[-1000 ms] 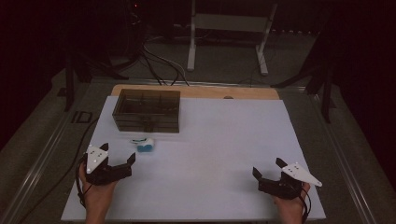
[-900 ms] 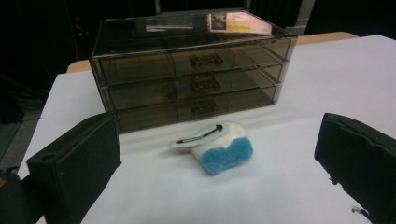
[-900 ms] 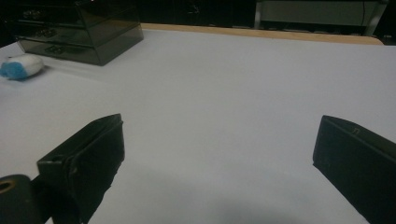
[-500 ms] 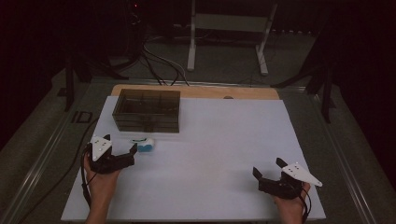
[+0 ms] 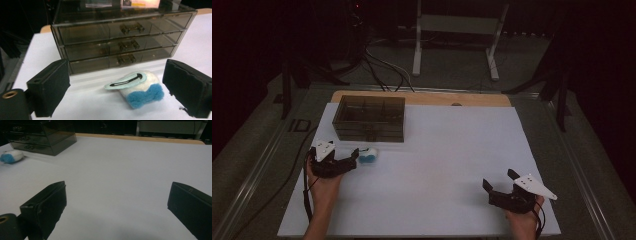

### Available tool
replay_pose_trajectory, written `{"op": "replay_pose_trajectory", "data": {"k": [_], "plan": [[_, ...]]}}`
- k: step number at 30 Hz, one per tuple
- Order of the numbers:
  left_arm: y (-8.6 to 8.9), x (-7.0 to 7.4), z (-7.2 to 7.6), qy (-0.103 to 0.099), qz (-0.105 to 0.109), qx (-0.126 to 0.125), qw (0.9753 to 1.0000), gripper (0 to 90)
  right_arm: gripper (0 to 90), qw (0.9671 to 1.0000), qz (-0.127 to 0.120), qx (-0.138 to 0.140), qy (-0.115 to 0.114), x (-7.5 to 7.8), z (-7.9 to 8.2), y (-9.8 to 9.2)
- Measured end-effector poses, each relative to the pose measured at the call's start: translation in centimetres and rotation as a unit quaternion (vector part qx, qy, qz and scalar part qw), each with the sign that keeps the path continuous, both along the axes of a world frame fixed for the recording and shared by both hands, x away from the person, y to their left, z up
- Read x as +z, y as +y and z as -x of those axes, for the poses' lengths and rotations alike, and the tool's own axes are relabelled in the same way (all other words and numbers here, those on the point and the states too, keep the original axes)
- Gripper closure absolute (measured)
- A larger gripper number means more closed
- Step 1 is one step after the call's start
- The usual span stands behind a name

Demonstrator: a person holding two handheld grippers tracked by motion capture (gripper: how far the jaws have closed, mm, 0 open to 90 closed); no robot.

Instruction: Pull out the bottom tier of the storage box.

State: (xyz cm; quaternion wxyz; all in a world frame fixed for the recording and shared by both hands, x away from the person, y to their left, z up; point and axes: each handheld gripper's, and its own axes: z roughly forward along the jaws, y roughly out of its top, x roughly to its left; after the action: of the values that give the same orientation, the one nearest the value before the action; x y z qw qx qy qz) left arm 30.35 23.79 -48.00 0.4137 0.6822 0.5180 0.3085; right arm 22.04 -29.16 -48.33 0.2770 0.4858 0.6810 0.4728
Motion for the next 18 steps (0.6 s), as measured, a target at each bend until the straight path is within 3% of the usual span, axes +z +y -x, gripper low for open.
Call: {"op": "replay_pose_trajectory", "data": {"k": [3,5,11,18], "plan": [[0.0,-0.3,-0.8,0.021,-0.015,0.006,0.9997,17.3,2.3,1.0000,0.000,0.000,0.000,0.0,0.0,0.0],[0.0,-0.4,-1.2,0.020,-0.028,0.015,0.9993,24.4,2.3,1.0000,0.000,0.000,0.000,0.0,0.0,0.0],[0.1,-0.1,-2.0,0.024,-0.023,0.011,0.9994,52.3,2.3,1.0000,0.001,0.000,0.000,0.0,0.0,0.0],[0.0,-0.7,-2.7,0.041,-0.025,0.003,0.9988,72.0,2.3,1.0000,-0.001,0.000,0.001,0.0,0.0,-0.1]]}}
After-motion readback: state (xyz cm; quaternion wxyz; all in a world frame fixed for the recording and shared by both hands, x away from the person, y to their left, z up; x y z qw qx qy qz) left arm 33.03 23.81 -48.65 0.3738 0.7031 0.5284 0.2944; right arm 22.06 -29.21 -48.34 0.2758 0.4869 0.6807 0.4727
